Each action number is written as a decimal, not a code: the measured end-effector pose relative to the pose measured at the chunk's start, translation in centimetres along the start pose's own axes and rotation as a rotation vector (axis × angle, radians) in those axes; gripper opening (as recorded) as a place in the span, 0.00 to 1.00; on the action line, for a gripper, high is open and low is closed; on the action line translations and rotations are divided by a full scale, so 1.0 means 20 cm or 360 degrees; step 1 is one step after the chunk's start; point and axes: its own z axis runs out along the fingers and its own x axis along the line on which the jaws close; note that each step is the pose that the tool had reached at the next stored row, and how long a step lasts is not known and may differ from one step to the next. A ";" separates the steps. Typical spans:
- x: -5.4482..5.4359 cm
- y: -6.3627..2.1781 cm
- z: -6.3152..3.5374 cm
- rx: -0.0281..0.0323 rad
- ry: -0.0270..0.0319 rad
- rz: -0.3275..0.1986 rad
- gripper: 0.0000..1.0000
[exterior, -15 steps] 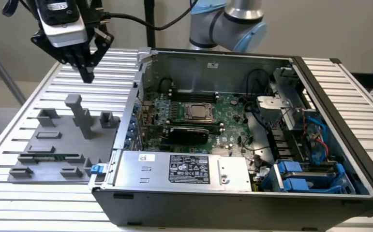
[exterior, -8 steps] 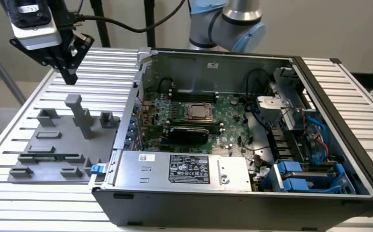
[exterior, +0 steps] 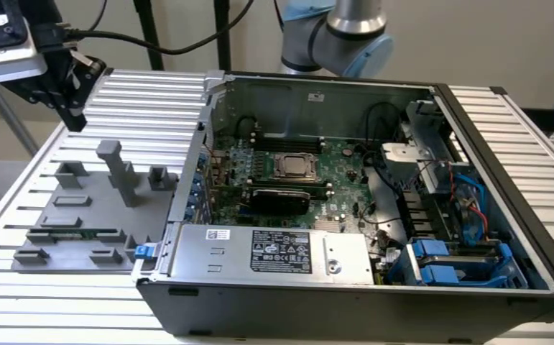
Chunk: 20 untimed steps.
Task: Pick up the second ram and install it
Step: 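Reach for the second ram, then pick up the second ram and move it above second insertion slot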
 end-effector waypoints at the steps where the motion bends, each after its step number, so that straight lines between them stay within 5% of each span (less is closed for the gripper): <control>1: 0.02 -0.006 0.002 0.00002 0.00002 0.0000 0.11; 14: 0.31 -0.085 0.037 0.00003 0.00003 0.0000 0.11; 20: 0.32 -0.091 0.037 0.00005 0.00007 0.0000 0.11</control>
